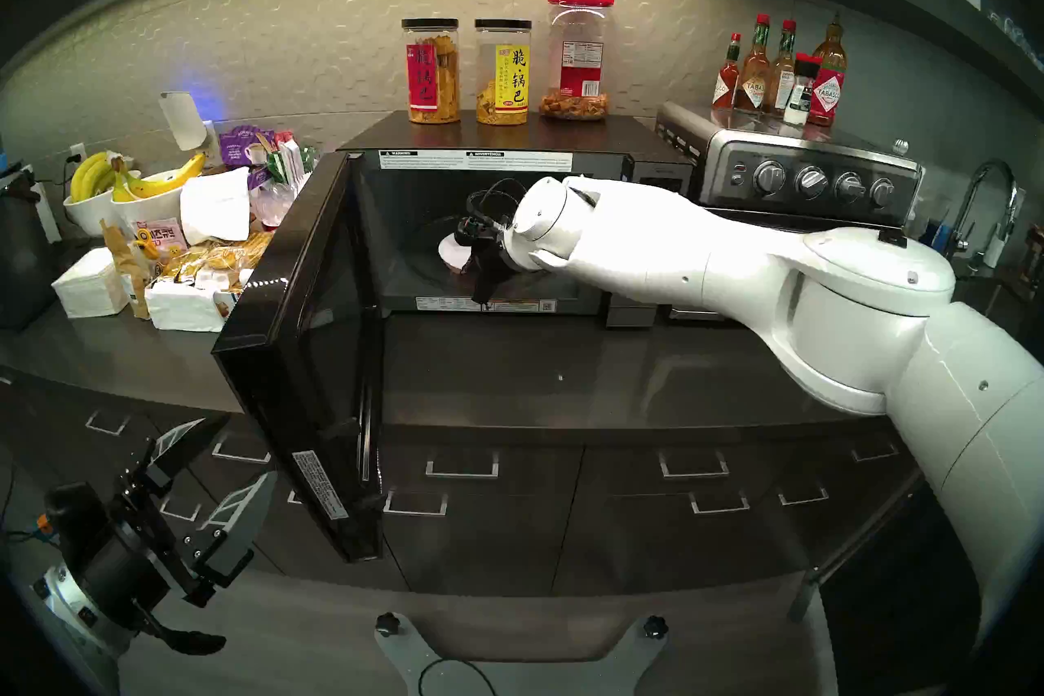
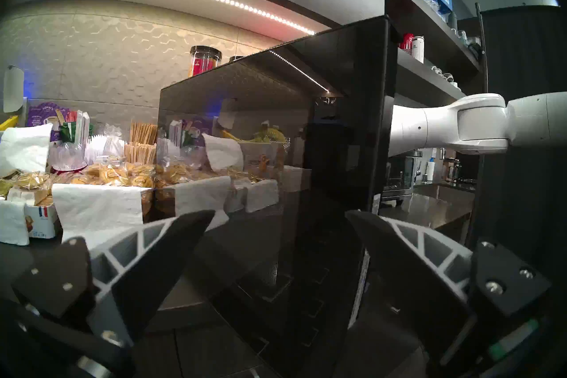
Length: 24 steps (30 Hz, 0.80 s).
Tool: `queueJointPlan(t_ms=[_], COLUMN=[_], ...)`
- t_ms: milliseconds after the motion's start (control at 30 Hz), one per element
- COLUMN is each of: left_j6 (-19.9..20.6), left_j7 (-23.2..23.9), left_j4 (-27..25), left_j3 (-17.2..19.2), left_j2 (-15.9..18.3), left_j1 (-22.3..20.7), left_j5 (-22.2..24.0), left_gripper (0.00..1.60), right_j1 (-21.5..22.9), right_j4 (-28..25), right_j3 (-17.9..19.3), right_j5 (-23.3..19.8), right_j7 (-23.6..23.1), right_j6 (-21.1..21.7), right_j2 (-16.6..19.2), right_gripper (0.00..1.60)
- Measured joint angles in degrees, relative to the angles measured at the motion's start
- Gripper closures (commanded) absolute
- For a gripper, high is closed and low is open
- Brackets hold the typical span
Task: Open the microwave, put the plate inside, and close the door
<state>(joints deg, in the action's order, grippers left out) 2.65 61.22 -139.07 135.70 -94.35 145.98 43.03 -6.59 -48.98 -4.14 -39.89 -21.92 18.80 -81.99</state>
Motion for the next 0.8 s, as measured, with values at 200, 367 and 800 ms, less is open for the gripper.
queueJointPlan(t_ms=[200, 367, 800], left_j6=[0.0, 0.1, 0.1], left_j7=[0.0, 0.1, 0.1], left_j4=[0.0, 0.0, 0.0], left_j3=[0.0, 0.0, 0.1], left_j2=[0.0, -0.1, -0.2], left_j1=[0.0, -0.1, -0.1], left_j5=[0.0, -0.1, -0.1], left_gripper=[0.00, 0.00, 0.00], right_j1=[-0.1, -0.2, -0.4], right_j4=[1.8, 3.1, 8.3], right_j3=[0.0, 0.0, 0.2], right_j5=[0.8, 1.4, 1.5], right_j7=[0.0, -0.1, -1.7], right_j6=[-0.4, -0.5, -0.9], right_j2=[-1.0, -1.8, -4.2], right_gripper=[1.60, 1.60, 1.60])
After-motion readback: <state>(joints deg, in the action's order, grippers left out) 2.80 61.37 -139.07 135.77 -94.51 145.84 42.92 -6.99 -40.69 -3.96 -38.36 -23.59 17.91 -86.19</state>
